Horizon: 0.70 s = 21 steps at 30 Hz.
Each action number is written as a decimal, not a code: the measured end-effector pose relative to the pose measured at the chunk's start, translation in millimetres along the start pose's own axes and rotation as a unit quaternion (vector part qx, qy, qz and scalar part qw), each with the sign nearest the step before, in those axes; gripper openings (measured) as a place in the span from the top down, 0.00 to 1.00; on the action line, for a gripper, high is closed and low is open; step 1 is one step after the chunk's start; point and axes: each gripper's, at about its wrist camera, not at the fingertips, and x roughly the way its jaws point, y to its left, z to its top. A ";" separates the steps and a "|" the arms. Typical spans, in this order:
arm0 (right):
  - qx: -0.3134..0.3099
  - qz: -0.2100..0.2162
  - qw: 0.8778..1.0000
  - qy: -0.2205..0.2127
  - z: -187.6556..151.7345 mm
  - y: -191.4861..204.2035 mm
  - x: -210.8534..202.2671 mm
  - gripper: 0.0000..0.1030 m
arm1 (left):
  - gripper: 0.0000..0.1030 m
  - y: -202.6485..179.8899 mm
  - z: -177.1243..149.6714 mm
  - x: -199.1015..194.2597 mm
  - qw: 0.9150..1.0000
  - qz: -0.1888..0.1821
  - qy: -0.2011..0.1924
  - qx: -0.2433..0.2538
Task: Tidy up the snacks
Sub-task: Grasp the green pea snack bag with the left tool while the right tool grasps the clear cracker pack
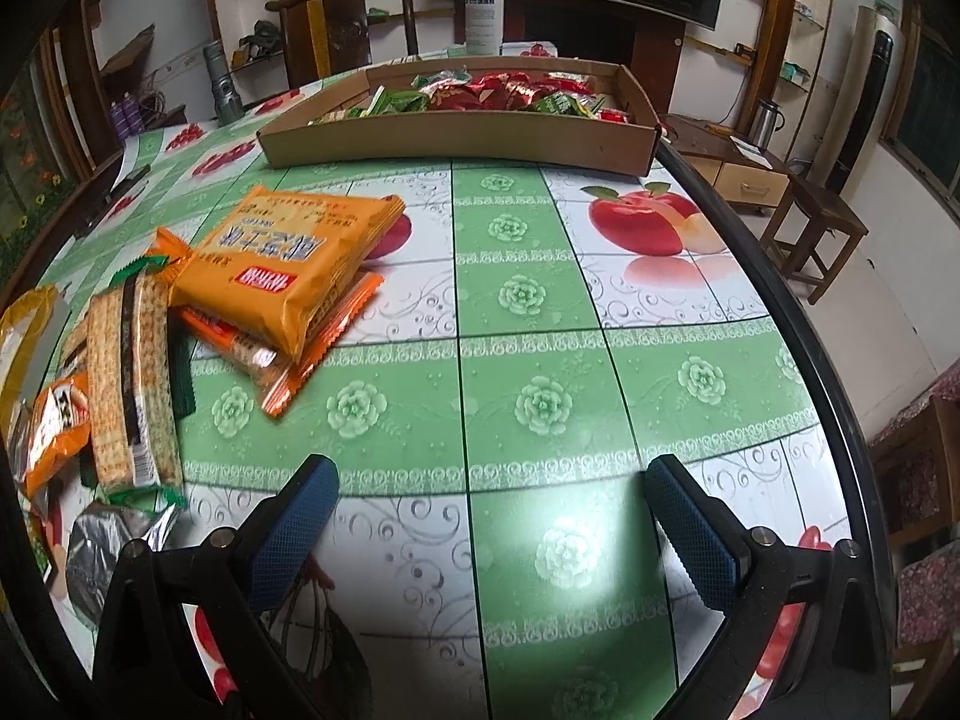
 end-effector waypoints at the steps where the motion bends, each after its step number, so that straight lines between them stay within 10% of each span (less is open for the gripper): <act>1: -0.006 0.001 1.000 0.006 -0.5 1.4 -0.3 0.00 | 0.13 12.3 -1.5 -0.1 1.000 0.007 0.001 -0.015; 5: 0.030 0.027 0.998 0.044 3.5 -2.8 -14.1 0.19 | 0.13 29.9 -14.2 5.2 0.999 0.003 0.011 -0.035; 13: -0.012 0.119 0.993 -0.006 1.9 55.3 -49.4 0.19 | 0.13 8.1 -30.1 10.9 0.997 -0.061 0.043 -0.002; 17: -0.033 0.149 0.988 -0.014 -1.4 86.6 -48.5 0.19 | 0.35 -1.4 -34.9 16.9 0.994 -0.080 0.068 0.024; 21: -0.044 0.144 0.988 -0.022 1.7 112.0 -43.4 0.19 | 0.35 -6.6 -41.0 21.1 0.993 -0.083 0.084 0.032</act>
